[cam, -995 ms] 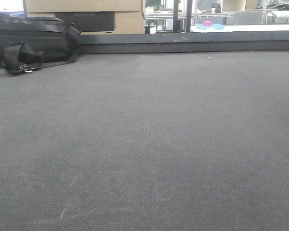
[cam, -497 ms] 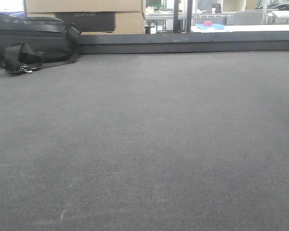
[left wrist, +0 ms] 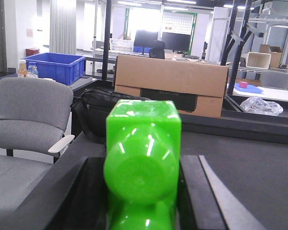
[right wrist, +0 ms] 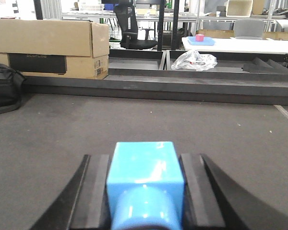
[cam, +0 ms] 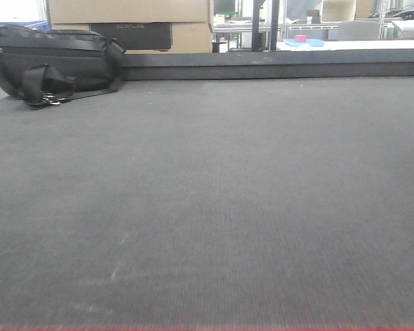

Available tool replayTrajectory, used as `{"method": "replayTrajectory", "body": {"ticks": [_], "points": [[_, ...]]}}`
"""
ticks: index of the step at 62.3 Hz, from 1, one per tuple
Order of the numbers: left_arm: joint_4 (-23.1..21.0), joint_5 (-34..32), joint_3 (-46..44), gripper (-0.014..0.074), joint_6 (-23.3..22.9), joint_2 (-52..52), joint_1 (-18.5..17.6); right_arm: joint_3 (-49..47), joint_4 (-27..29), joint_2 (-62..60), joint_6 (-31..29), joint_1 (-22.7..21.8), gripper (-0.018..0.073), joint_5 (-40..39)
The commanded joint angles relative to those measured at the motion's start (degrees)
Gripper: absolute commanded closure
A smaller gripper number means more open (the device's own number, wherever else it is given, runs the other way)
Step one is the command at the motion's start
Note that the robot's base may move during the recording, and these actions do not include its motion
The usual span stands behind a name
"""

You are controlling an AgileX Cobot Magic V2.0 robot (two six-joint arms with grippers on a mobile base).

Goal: Grab block from conveyor and place in blue bin
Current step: 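Drive the base away from the conveyor holding both blocks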

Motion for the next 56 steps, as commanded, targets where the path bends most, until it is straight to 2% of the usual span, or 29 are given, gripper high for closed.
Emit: {"method": "replayTrajectory", "body": {"ticks": [1, 56], "points": [[-0.38, -0.91, -0.06, 0.0708, 0.09, -0.34, 0.05, -0.42, -0.73, -0.23, -0.04, -0.03, 0.0721, -1.53], [-0.38, -0.91, -0.06, 0.0708, 0.09, -3.54, 0.05, -0.42, -0.43, -0.23, -0.04, -0.03, 0.0721, -1.6]]}}
